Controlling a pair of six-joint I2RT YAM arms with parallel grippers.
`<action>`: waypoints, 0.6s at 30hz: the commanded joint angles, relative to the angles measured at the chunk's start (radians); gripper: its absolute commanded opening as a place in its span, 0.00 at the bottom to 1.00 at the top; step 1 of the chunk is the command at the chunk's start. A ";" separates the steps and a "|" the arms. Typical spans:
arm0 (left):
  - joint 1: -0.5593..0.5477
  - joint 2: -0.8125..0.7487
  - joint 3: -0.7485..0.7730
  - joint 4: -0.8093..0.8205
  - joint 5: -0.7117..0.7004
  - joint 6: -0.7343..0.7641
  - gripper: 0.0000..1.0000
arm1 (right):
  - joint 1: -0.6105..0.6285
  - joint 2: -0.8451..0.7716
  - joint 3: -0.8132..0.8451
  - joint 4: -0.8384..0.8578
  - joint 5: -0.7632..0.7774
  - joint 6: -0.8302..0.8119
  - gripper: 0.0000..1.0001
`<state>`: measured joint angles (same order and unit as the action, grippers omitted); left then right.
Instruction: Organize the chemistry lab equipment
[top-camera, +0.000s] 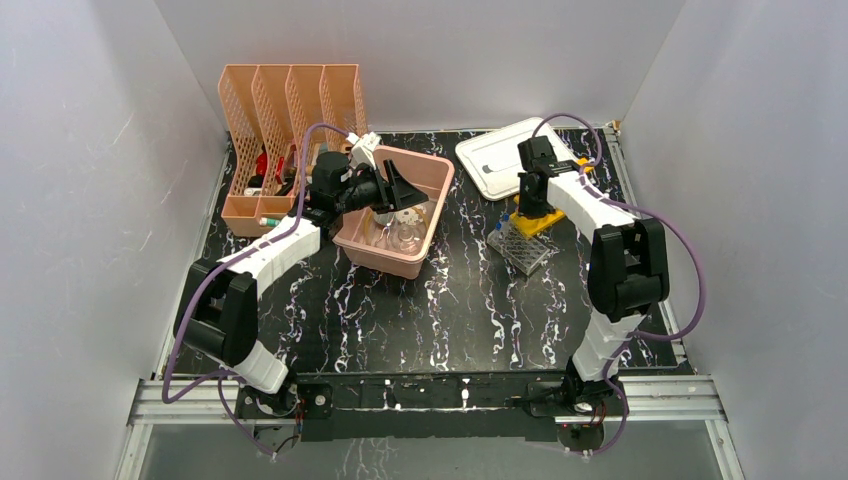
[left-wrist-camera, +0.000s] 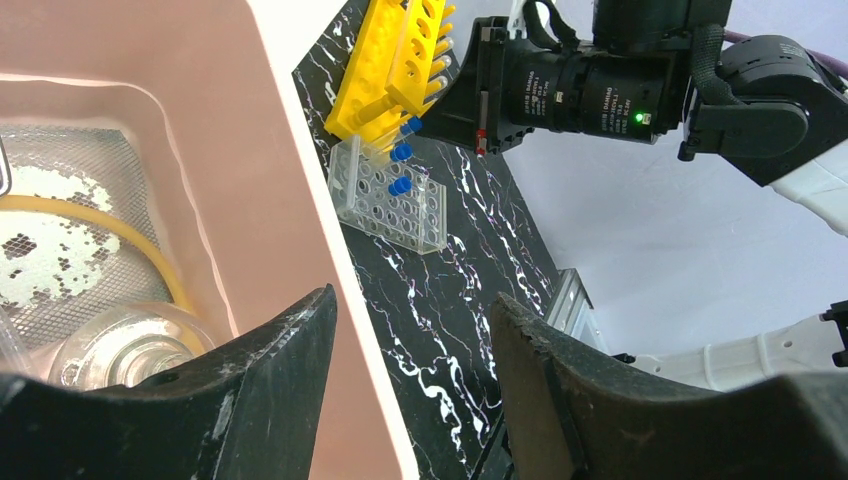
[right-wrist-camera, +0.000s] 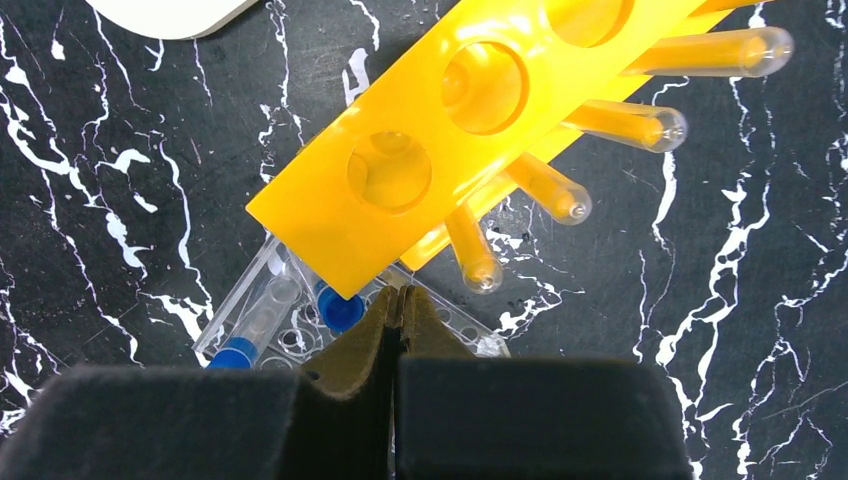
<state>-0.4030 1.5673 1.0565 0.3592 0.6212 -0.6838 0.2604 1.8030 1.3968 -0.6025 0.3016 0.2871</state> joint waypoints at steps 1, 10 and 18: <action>-0.002 -0.029 0.002 0.014 0.022 0.004 0.56 | 0.001 0.006 0.038 0.010 -0.024 0.010 0.00; -0.002 -0.034 -0.001 0.006 0.015 0.011 0.56 | 0.003 0.019 0.065 0.024 -0.071 0.008 0.00; -0.002 -0.038 -0.001 -0.001 0.011 0.018 0.56 | 0.005 0.026 0.085 0.031 -0.094 0.010 0.00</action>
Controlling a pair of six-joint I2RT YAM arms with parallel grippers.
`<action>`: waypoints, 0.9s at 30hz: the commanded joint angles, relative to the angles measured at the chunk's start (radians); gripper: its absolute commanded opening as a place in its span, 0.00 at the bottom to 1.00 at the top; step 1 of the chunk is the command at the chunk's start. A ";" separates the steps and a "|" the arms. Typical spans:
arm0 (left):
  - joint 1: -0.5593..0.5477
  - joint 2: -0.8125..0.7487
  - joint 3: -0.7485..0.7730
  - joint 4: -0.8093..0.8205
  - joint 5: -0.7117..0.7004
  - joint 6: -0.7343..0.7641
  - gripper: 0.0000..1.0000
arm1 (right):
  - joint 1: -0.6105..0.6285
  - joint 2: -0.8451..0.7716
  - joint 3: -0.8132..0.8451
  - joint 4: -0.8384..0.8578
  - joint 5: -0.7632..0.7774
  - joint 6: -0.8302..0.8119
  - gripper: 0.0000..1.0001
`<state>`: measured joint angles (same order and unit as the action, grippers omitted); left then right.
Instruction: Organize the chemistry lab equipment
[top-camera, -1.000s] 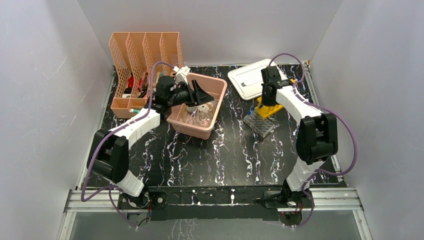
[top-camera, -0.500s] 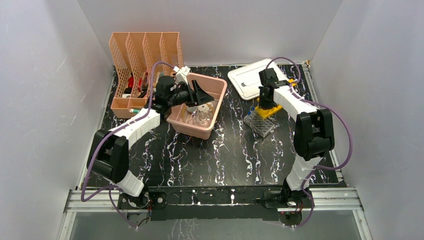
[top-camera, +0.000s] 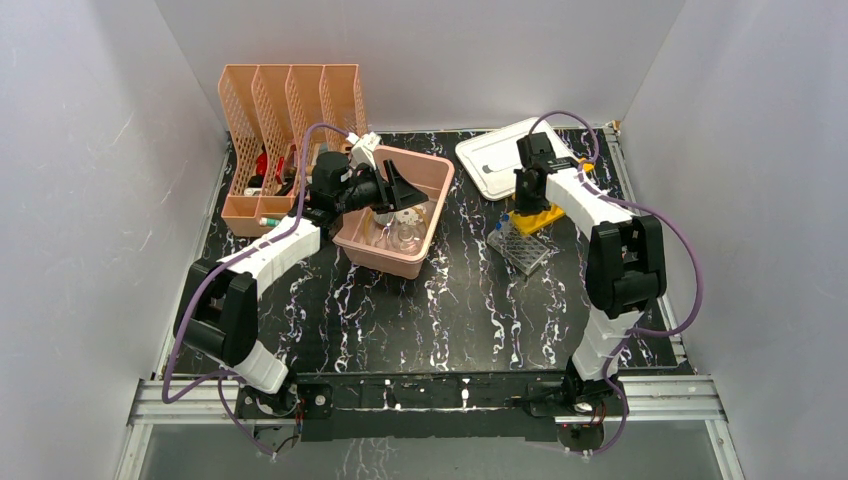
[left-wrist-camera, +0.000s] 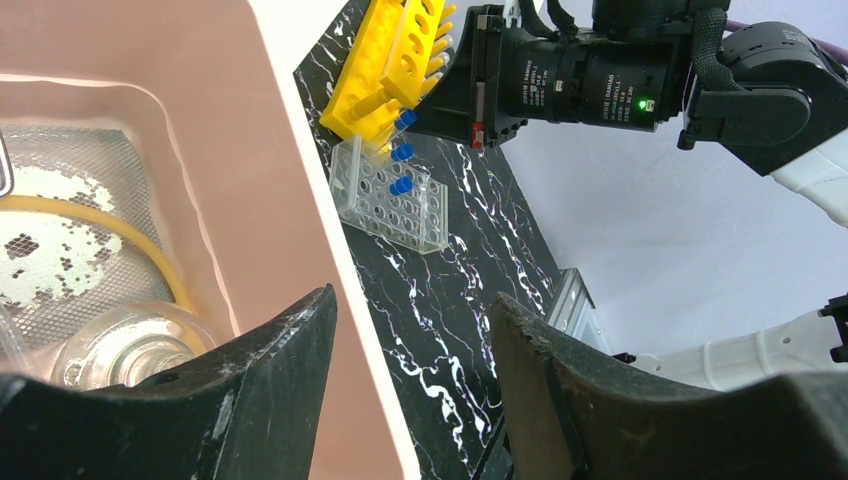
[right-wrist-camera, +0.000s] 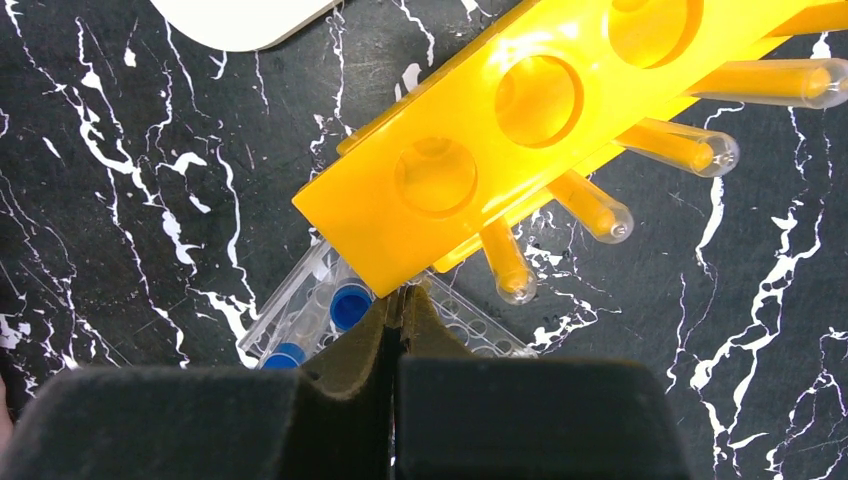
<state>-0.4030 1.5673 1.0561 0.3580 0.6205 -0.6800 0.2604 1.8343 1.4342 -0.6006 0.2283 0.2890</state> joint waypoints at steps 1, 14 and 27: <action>-0.002 -0.038 -0.002 0.001 0.012 0.014 0.56 | 0.006 -0.008 0.049 0.030 -0.022 0.007 0.00; -0.002 -0.036 -0.007 0.004 0.015 0.013 0.55 | 0.049 -0.009 0.059 0.044 -0.033 0.011 0.00; -0.002 -0.025 0.010 -0.002 0.016 0.015 0.55 | 0.053 -0.134 0.074 0.007 0.047 0.006 0.00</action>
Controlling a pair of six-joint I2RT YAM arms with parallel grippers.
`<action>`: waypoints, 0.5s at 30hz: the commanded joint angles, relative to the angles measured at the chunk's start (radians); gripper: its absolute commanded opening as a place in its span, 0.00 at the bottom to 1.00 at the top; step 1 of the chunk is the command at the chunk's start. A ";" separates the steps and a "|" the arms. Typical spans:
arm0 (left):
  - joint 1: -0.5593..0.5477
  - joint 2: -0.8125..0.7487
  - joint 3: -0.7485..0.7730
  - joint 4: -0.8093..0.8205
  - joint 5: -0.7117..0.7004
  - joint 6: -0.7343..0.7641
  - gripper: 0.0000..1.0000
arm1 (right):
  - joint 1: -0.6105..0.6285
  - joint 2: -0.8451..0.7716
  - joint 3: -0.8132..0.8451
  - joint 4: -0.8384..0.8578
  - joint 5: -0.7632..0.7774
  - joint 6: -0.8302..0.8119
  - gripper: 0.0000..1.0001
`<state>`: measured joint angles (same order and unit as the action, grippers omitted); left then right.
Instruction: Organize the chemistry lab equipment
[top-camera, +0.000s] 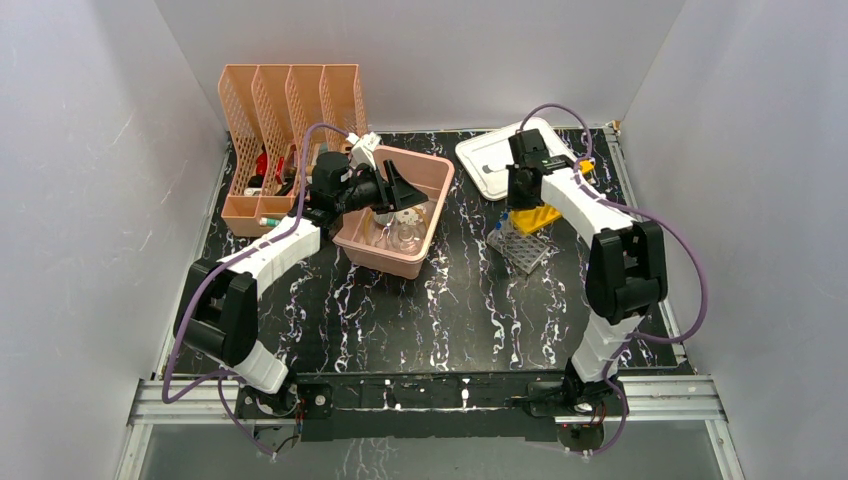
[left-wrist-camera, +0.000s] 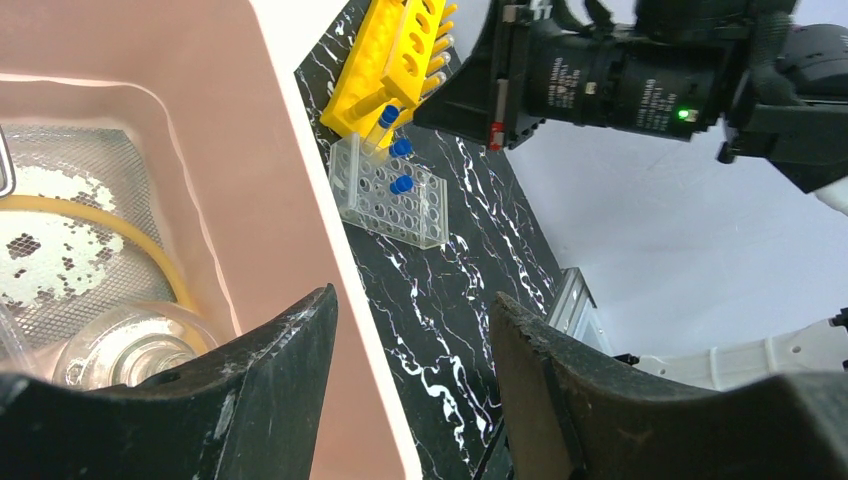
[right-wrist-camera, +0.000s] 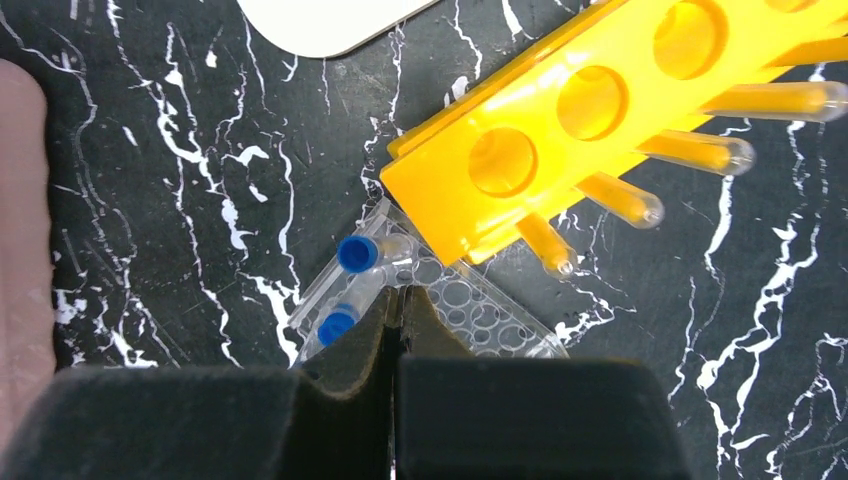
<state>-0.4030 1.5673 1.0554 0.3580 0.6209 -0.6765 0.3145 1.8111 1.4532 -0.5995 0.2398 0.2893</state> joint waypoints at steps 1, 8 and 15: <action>-0.002 -0.021 0.018 -0.005 0.014 0.012 0.55 | -0.002 -0.117 0.063 0.005 0.031 0.006 0.00; -0.003 -0.012 0.110 -0.115 -0.030 0.060 0.56 | -0.002 -0.058 0.206 0.026 -0.017 -0.007 0.11; 0.001 0.029 0.217 -0.210 -0.059 0.072 0.56 | -0.001 0.258 0.573 -0.049 -0.097 -0.036 0.55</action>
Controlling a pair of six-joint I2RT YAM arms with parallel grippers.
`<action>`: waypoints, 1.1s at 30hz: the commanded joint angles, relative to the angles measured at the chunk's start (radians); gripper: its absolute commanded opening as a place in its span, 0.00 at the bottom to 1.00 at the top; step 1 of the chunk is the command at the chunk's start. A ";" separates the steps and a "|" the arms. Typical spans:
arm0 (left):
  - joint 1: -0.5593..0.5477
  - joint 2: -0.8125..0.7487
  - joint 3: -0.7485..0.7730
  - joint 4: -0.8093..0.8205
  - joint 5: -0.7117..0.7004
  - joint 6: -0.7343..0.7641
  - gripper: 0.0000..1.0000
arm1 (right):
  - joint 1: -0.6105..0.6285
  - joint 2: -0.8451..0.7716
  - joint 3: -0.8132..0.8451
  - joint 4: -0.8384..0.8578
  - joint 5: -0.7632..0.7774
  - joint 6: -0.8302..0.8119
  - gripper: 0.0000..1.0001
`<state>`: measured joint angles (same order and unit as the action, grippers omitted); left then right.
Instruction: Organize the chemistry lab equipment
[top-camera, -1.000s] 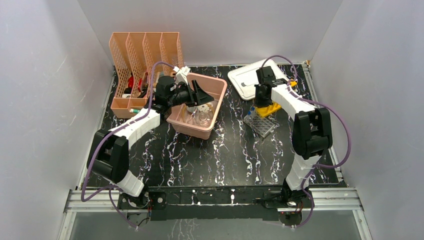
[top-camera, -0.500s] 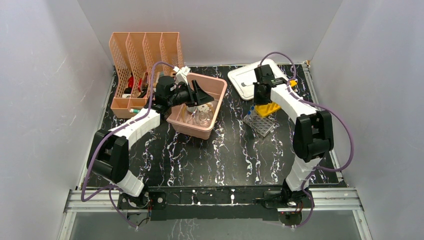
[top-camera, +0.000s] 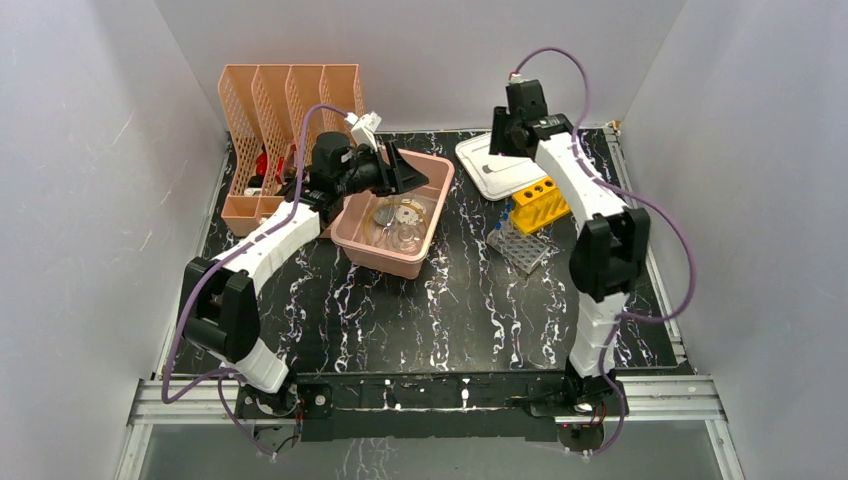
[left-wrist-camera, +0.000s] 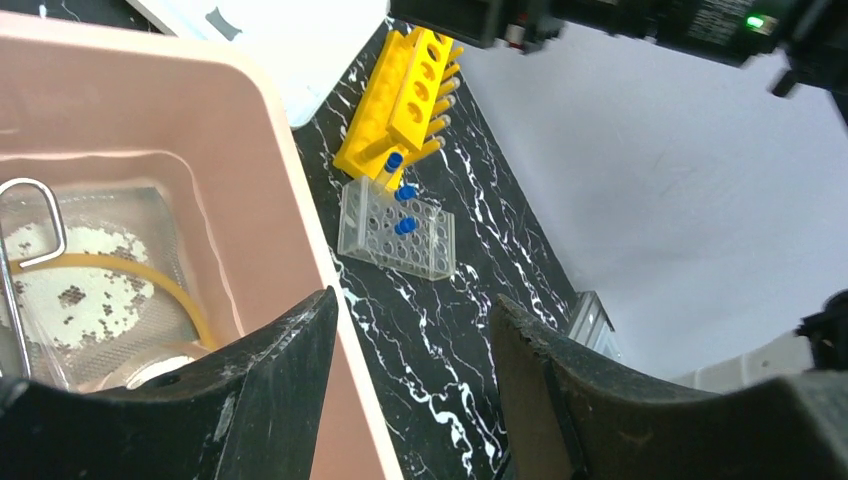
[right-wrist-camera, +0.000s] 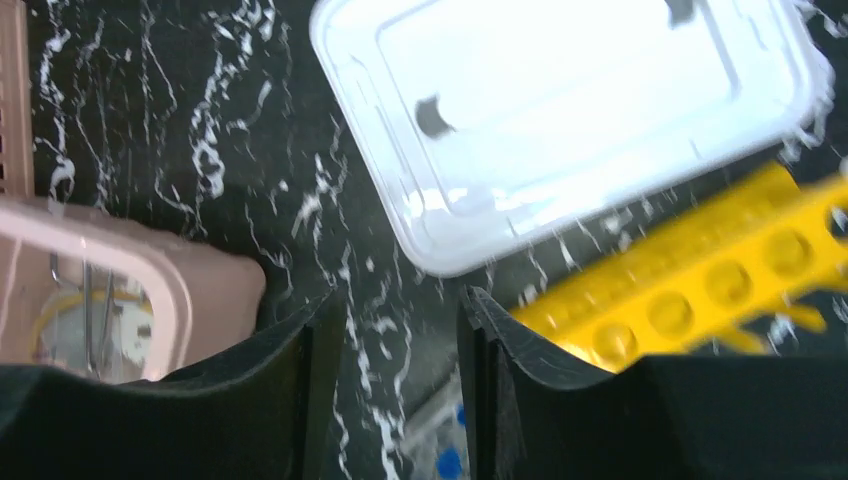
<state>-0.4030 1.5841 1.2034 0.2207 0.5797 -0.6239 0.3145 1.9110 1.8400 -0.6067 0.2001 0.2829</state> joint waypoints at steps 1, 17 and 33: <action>0.002 0.015 0.079 -0.083 -0.026 0.017 0.56 | -0.002 0.221 0.260 -0.082 -0.063 -0.032 0.58; 0.026 -0.017 0.040 -0.124 -0.066 0.011 0.56 | 0.052 0.525 0.421 -0.035 -0.135 -0.146 0.51; 0.038 -0.036 -0.009 -0.099 -0.045 0.017 0.56 | 0.077 0.510 0.316 0.027 -0.017 -0.166 0.45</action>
<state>-0.3756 1.6005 1.2045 0.1108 0.5129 -0.6170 0.3985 2.4657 2.2261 -0.6712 0.1276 0.1383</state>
